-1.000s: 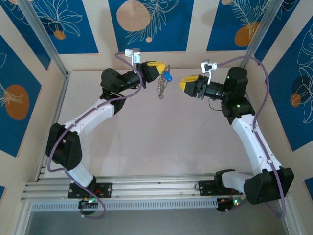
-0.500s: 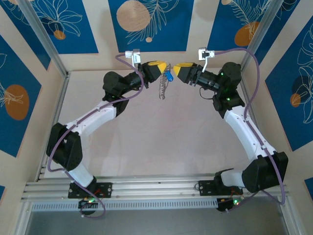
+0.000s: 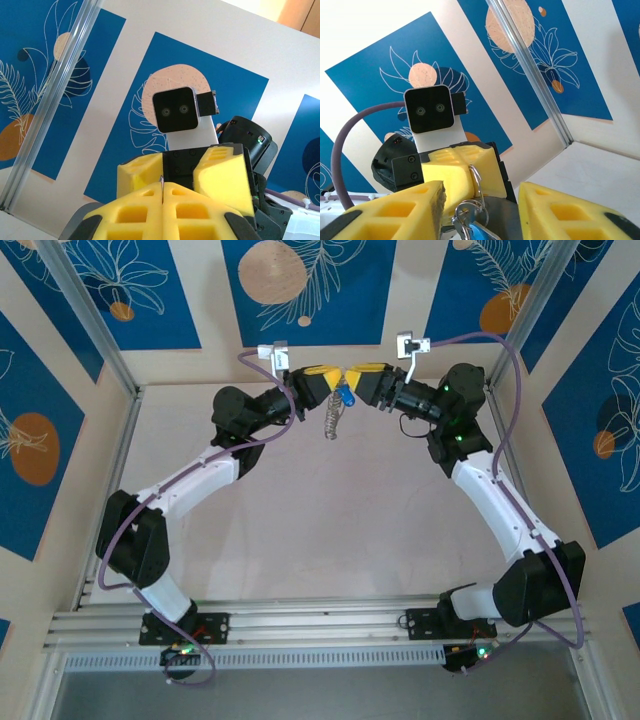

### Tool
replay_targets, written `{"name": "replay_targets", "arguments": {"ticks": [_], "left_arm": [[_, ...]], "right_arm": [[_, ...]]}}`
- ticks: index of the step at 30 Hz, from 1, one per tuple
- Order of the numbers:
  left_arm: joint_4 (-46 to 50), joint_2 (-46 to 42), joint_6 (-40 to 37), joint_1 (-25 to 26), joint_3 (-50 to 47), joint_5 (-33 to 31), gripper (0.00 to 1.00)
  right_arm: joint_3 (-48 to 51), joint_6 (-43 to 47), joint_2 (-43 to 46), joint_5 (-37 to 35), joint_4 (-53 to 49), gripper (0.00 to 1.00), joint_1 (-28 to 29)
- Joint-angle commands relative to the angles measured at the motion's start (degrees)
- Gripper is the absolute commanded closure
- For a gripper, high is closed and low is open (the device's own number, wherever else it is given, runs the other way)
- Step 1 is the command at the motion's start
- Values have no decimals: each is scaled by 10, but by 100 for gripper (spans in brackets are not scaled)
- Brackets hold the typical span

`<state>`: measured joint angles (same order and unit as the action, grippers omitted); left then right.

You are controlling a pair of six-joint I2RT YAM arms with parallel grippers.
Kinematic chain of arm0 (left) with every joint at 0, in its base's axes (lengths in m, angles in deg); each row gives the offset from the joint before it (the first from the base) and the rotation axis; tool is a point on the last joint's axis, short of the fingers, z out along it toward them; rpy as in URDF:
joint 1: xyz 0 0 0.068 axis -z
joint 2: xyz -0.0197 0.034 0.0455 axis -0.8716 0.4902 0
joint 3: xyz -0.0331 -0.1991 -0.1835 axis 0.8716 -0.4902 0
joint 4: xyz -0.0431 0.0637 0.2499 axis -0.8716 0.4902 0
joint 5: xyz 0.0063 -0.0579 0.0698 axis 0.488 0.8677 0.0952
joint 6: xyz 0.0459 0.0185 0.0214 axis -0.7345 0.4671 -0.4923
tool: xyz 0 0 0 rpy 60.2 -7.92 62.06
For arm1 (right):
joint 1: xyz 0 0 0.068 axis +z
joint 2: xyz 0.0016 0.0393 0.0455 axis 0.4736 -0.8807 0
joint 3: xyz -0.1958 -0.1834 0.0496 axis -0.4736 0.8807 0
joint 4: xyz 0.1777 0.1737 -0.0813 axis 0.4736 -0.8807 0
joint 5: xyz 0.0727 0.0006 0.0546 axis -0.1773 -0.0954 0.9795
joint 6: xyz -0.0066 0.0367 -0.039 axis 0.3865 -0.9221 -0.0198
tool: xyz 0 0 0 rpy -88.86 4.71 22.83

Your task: Put the keys on the keyring

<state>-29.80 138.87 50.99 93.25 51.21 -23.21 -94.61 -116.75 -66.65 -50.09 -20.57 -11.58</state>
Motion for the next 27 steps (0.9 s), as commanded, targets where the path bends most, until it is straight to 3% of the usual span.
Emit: {"name": "replay_targets", "arguments": {"ticks": [1,14,22,25,27], "left_arm": [[-38,3,10,8,8,-8,100],[-39,9,11,10,16,2,100],[-23,0,-5,5,13,2,100],[6,-18,-29,-7,6,4,68],[24,-32,-45,-19,-1,8,56]], "right_arm": [[-16,0,-6,-1,11,61,5],[-36,16,-17,29,-5,100,11],[-56,58,-14,39,-62,100,3],[-83,103,-14,52,-136,100,-7],[-98,134,-14,67,-185,100,-15]]}}
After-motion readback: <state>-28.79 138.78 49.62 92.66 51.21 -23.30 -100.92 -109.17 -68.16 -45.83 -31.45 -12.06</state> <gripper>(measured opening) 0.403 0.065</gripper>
